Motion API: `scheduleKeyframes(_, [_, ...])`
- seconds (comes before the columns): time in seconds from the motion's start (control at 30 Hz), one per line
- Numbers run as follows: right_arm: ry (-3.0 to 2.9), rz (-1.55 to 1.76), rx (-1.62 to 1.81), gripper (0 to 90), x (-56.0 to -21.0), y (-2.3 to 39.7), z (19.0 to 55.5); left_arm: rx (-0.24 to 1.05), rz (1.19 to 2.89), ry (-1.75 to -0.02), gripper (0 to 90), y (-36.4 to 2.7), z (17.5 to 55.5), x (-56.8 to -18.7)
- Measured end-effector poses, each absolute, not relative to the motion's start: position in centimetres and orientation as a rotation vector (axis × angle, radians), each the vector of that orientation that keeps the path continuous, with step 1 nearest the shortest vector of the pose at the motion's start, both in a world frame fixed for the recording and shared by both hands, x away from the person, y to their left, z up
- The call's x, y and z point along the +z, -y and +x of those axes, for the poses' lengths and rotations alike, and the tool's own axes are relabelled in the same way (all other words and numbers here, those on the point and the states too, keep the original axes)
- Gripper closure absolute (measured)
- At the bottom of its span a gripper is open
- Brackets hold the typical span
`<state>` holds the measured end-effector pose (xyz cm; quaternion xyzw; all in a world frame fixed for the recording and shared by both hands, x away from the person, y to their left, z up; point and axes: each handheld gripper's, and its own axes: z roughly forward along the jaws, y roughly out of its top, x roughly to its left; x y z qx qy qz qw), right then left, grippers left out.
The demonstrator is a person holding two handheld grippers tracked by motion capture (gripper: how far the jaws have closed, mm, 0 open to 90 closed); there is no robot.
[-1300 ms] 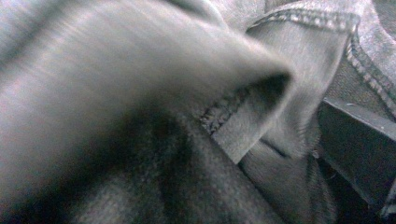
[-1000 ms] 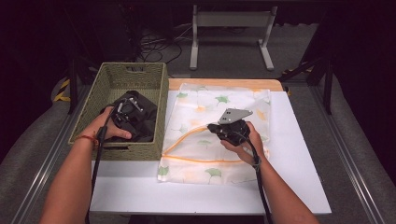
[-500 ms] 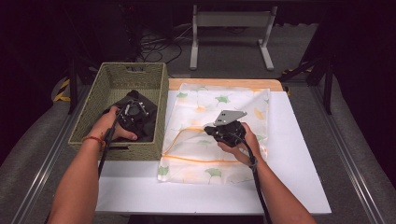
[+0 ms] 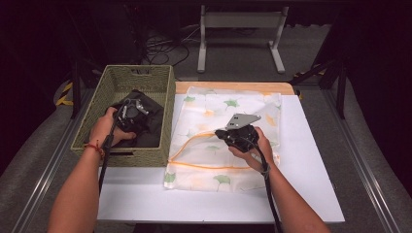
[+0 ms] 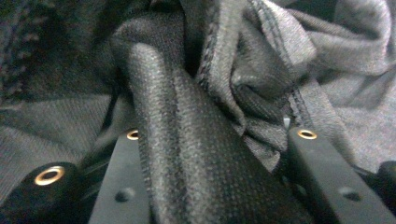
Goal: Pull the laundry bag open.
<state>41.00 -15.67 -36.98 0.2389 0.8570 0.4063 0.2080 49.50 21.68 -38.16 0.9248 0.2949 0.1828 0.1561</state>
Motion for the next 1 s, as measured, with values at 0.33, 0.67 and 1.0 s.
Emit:
scheduleKeyframes(0.33, [-2.345,0.684,1.151,89.1,-36.7,16.0,40.8,0.679,2.356,-0.82,61.9,-24.2,46.1,-35.6])
scheduleKeyframes(0.67, [-2.324,0.686,1.161,89.1,-36.5,15.8,40.8,0.721,2.117,-0.787,62.0,-25.5,42.7,-34.4])
scheduleKeyframes(1.0, [-2.311,0.692,1.168,89.2,-36.3,15.6,40.9,0.723,1.929,-0.791,62.0,-27.0,40.9,-33.7])
